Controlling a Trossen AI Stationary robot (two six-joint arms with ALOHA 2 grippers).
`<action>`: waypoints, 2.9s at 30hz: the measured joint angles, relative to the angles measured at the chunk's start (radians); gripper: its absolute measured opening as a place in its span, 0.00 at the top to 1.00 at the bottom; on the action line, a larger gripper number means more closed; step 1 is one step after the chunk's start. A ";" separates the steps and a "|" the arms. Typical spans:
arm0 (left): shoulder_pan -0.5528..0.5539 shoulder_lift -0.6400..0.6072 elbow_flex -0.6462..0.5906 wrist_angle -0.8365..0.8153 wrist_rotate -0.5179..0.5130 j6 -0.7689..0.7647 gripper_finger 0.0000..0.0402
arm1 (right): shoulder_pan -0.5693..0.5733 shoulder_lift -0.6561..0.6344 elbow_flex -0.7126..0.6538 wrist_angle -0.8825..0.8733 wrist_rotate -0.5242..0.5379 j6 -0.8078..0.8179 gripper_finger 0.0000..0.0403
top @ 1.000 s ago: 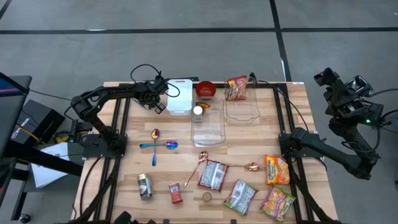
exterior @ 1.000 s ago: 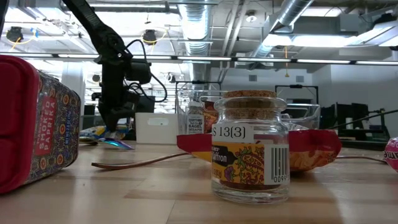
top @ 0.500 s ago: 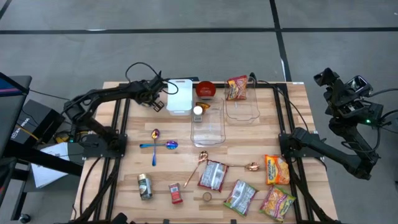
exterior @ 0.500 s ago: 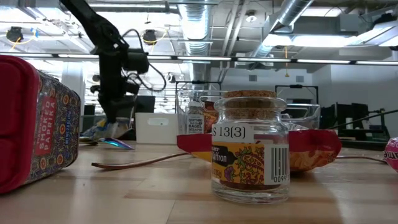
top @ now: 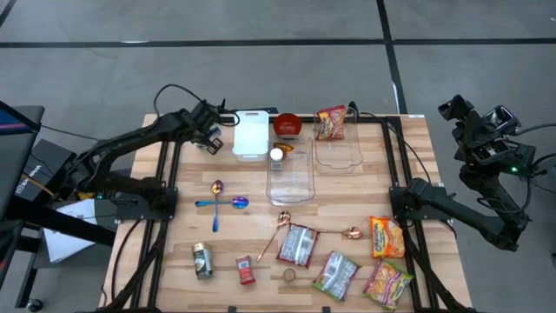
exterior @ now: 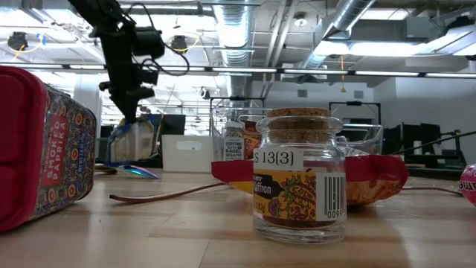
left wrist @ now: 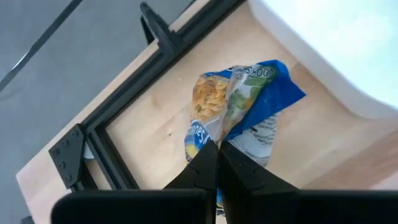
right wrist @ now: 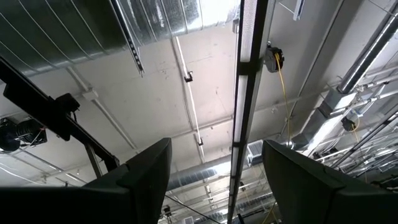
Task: Pick & Place Food Item
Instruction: Put the blue noodle pack into the right transparent bin
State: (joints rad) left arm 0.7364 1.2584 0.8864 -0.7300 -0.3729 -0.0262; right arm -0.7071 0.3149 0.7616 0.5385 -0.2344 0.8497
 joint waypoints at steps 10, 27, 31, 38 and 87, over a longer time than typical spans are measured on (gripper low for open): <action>-0.006 -0.161 0.000 -0.005 0.195 0.002 1.00 | 0.000 0.000 0.000 -0.026 -0.065 0.004 0.39; -0.180 -0.330 0.037 -0.004 0.504 -0.054 1.00 | 0.000 0.130 0.000 -0.194 -0.223 -0.001 0.39; -0.232 -0.330 0.101 0.008 0.578 -0.063 1.00 | 0.000 0.196 0.000 -0.193 -0.298 -0.011 0.39; -0.287 -0.329 0.152 0.225 0.739 -0.192 1.00 | 0.000 0.285 0.006 -0.085 -0.412 -0.025 0.39; -0.523 -0.123 0.152 1.257 0.732 -0.410 1.00 | 0.316 1.168 0.266 0.393 -0.533 0.086 0.39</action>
State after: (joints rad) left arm 0.2130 1.1358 1.0382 0.5273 0.3587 -0.4358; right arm -0.3909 1.4832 1.0273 0.9318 -0.7674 0.9356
